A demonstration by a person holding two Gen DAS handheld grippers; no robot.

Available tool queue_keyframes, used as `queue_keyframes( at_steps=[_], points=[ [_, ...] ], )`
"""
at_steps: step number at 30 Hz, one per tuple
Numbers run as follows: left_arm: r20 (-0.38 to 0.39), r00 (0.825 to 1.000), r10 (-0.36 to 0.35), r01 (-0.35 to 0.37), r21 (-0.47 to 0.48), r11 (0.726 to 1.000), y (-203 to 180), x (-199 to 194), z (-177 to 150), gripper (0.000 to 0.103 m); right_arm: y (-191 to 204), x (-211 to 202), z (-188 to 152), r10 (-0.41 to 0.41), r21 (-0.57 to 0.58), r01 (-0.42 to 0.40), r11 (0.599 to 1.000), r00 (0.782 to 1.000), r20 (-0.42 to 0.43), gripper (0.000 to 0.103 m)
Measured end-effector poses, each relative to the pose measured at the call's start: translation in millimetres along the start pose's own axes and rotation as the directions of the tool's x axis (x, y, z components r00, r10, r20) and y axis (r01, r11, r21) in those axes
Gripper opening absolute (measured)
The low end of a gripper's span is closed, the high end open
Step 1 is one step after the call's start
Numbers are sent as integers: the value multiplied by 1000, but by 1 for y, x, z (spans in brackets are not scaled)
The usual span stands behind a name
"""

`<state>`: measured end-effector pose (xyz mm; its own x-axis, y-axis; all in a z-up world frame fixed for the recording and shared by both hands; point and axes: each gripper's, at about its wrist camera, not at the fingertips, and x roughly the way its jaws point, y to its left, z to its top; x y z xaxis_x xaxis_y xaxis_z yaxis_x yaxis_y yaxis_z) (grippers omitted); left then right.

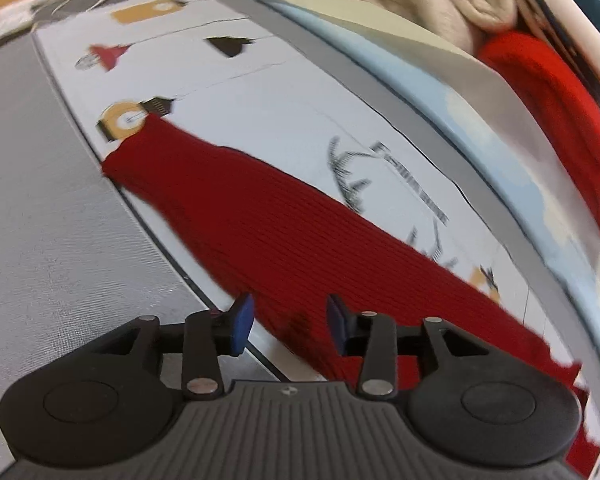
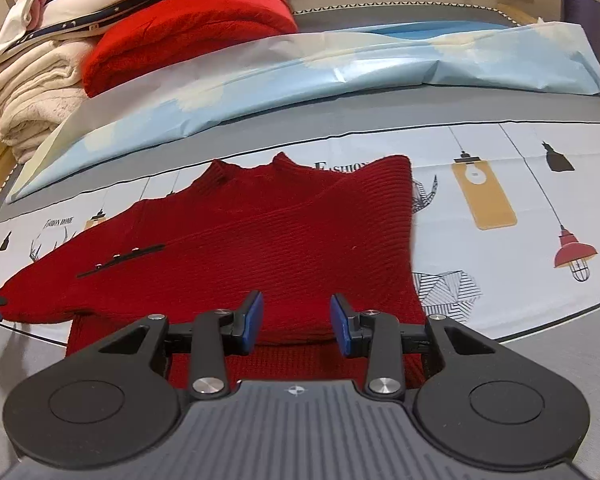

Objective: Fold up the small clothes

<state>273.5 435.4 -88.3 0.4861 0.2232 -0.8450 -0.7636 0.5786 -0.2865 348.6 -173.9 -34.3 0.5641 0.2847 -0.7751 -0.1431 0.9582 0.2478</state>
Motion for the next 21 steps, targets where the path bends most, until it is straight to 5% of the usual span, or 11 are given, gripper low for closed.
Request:
queue_keyframes(
  at_steps=[6, 12, 14, 18, 21],
  points=[
    [-15, 1000, -19, 16, -182, 983, 41, 20, 8, 49, 3, 8, 0, -4, -3, 4, 1000, 1000, -14, 39],
    [19, 999, -44, 47, -225, 973, 53, 28, 17, 44, 3, 13, 2, -9, -2, 9, 1000, 1000, -22, 39],
    [11, 1000, -21, 23, -210, 977, 49, 29, 18, 15, 3, 16, 2, -12, -1, 12, 1000, 1000, -26, 39],
    [95, 995, 42, -31, -108, 994, 16, 8, 20, 12, 4, 19, 1, -15, 1, 15, 1000, 999, -33, 39],
    [254, 966, -41, 16, 100, 995, -50, -39, 14, 11, 5, 19, 3, -11, 2, 11, 1000, 1000, -29, 39]
  ],
)
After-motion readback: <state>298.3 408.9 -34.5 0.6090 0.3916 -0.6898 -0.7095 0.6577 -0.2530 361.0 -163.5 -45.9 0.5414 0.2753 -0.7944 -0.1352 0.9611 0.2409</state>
